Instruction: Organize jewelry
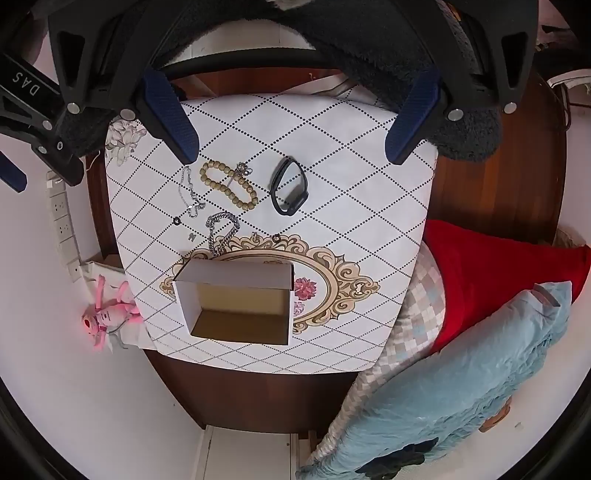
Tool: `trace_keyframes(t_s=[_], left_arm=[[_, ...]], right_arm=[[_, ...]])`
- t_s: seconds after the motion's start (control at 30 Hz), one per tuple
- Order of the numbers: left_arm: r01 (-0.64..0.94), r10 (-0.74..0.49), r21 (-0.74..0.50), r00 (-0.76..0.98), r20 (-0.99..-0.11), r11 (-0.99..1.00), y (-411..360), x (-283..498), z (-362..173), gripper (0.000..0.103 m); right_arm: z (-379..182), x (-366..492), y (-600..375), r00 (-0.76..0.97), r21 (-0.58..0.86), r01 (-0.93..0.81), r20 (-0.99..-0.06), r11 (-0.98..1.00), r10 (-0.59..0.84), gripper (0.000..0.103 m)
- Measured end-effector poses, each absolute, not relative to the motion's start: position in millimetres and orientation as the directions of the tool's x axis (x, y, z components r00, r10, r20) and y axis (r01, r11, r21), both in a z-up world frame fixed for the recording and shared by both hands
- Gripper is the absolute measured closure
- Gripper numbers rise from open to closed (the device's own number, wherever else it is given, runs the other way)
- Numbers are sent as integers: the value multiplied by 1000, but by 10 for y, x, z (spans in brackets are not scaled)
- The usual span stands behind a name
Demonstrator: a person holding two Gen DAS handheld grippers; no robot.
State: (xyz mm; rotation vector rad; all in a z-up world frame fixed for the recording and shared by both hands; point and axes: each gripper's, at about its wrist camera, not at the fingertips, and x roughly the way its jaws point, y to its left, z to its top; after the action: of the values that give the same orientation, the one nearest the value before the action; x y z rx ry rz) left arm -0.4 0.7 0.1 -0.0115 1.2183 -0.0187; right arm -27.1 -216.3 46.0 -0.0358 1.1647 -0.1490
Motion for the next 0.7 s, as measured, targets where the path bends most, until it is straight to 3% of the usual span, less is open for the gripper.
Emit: trace_keyframes(t_s=[0.7], left_arm=[[9,-9,-6,363,-932,1000,-23,23,159,0]], right_arm=[[493,-295,-2187,390,-97,99,-912,990,-128,0]])
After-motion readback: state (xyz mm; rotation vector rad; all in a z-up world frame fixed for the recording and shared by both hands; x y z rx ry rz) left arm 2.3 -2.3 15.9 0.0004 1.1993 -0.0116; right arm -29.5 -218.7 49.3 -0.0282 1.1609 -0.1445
